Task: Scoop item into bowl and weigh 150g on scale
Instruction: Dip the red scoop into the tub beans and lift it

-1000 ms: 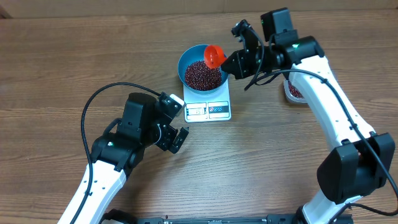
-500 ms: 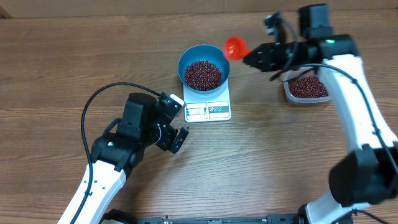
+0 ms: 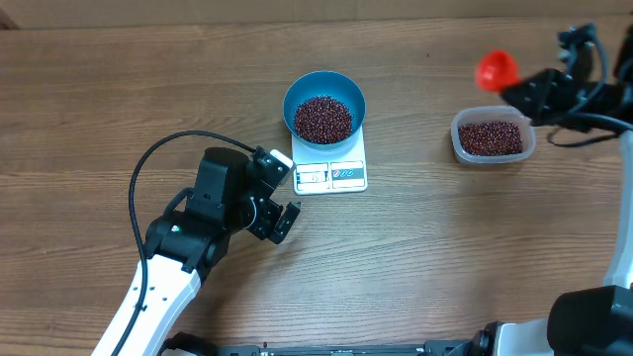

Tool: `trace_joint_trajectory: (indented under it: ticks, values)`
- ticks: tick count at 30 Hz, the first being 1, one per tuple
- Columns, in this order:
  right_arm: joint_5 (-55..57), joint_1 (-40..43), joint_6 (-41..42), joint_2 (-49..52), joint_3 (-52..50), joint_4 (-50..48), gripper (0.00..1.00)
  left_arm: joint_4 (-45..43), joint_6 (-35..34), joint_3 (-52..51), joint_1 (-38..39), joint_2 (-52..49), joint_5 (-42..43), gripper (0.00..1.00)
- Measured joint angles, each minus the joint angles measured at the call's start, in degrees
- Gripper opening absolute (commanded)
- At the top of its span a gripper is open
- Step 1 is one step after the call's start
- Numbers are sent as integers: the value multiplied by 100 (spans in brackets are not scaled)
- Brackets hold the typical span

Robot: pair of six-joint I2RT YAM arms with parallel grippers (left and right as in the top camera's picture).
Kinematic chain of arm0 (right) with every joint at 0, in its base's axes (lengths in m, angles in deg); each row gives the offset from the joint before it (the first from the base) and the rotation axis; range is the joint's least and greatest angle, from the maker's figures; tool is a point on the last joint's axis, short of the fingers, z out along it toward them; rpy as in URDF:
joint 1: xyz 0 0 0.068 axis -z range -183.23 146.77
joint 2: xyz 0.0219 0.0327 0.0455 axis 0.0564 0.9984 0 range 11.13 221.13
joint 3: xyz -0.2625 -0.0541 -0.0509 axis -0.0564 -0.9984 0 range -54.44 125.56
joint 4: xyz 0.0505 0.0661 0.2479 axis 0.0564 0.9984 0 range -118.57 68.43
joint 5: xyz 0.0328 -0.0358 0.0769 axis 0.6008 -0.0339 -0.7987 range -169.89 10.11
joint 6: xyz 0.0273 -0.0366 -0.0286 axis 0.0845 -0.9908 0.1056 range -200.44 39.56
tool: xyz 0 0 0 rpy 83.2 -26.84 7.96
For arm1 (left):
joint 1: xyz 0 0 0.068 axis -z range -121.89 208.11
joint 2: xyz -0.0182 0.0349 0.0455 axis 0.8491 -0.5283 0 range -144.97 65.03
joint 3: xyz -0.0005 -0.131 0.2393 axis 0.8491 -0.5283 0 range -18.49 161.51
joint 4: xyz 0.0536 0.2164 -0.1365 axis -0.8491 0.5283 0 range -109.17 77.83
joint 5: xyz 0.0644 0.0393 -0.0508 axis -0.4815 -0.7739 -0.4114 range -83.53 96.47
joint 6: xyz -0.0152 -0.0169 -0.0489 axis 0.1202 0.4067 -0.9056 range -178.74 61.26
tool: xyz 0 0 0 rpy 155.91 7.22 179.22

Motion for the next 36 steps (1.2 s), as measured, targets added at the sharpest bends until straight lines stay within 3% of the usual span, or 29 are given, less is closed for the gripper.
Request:
trace_joint_trajectory:
  ticks: [6,21,30,36]
  values:
    - [1550,-105,50,87,-15,195,4,2,0,0,0,0,0,100]
    - [5346,-1768,442,461,-343,302,4,2,0,0,0,0,0,100]
    - [5993,-1884,525,461,-343,302,4,2,0,0,0,0,0,100]
    - [5390,-1884,437,463,-278,306,4,2,0,0,0,0,0,99]
